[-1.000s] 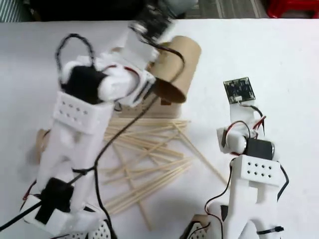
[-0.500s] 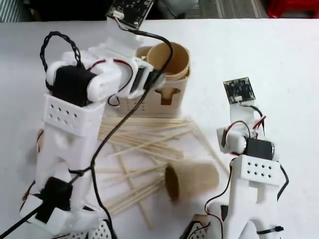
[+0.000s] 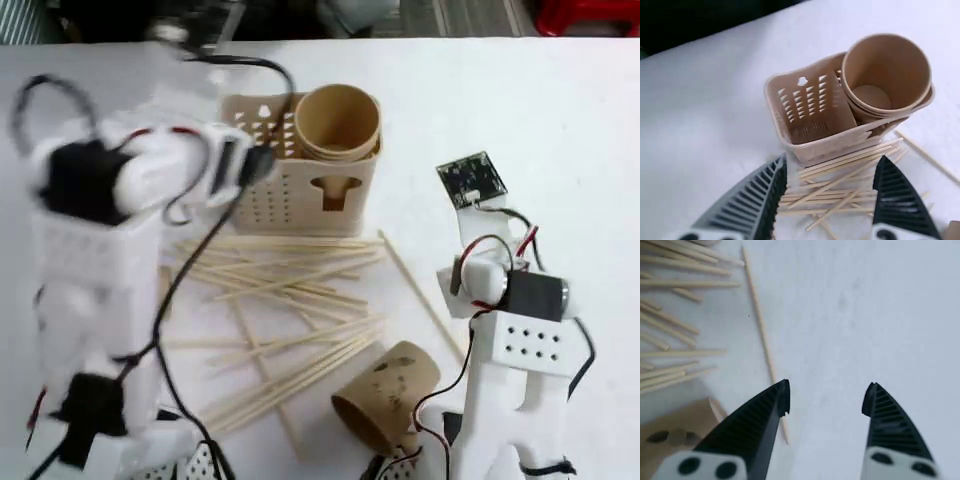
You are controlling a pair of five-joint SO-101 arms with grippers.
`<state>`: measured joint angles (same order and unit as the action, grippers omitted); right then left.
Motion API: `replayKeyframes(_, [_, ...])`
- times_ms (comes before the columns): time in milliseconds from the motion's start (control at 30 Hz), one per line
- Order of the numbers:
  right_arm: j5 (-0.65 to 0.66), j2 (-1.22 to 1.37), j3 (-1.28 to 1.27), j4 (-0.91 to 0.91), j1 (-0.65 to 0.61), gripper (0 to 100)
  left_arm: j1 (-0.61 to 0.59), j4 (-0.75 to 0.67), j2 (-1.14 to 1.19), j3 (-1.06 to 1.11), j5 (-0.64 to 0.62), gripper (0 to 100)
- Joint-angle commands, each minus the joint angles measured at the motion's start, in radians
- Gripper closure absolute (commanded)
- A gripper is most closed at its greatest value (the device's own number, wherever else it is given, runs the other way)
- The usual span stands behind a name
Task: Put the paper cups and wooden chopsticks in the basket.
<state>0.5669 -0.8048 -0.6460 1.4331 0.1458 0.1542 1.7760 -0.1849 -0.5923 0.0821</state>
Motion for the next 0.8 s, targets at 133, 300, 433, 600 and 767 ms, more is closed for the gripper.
replayKeyframes(133, [0.166, -0.018, 0.250, 0.289, -0.177, 75.5, -0.150, -0.008, -0.217, 0.149, 0.000, 72])
replayKeyframes(300, [0.130, 0.008, 0.160, 0.288, -0.358, 75.5, -0.242, -0.054, -0.292, 0.319, 0.040, 72])
replayKeyframes(433, [0.055, 0.070, 0.130, 0.288, -0.493, 75.5, -0.308, -0.104, -0.351, 0.442, 0.055, 72])
replayKeyframes(600, [-0.038, 0.166, 0.129, 0.289, -0.668, 75.5, -0.372, -0.173, -0.414, 0.594, 0.057, 72])
replayKeyframes(767, [-0.124, 0.232, 0.126, 0.291, -0.839, 75.5, -0.435, -0.247, -0.446, 0.735, 0.057, 72])
